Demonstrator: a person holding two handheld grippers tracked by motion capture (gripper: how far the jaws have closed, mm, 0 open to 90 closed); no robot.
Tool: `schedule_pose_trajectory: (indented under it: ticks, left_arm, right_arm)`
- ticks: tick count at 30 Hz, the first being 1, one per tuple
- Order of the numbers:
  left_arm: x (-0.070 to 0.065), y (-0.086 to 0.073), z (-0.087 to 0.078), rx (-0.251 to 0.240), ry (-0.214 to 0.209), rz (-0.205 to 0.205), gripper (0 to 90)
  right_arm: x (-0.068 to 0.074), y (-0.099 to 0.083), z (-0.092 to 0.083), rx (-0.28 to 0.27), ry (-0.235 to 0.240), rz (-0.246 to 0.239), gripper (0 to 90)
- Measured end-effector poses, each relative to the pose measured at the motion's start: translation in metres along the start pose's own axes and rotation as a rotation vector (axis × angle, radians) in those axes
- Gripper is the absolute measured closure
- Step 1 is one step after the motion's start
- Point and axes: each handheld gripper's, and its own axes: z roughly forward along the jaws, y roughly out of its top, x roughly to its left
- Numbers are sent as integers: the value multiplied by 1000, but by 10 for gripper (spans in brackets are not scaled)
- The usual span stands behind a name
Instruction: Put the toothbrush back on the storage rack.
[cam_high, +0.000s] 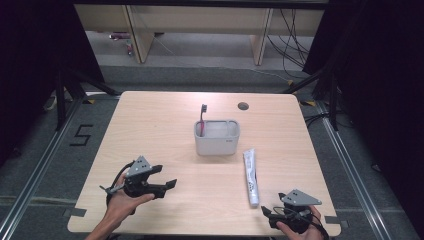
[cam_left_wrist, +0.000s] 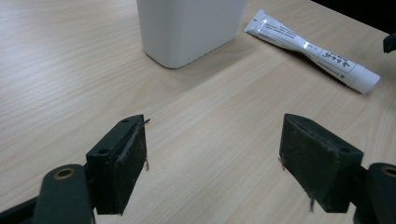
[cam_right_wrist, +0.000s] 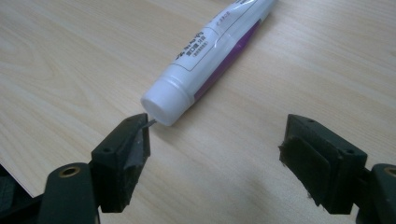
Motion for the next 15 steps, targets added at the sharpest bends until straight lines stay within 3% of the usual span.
schedule_pose_trajectory:
  ticks: [6,15]
  left_arm:
    - [-4,-8,-4,11,-11,8,229]
    - [-12,-20,-14,17,-18,13,228]
  right_arm:
    - [-4,0,0,-14,-2,-30,241]
    - [-2,-1,-1,-1,-1,-8,240]
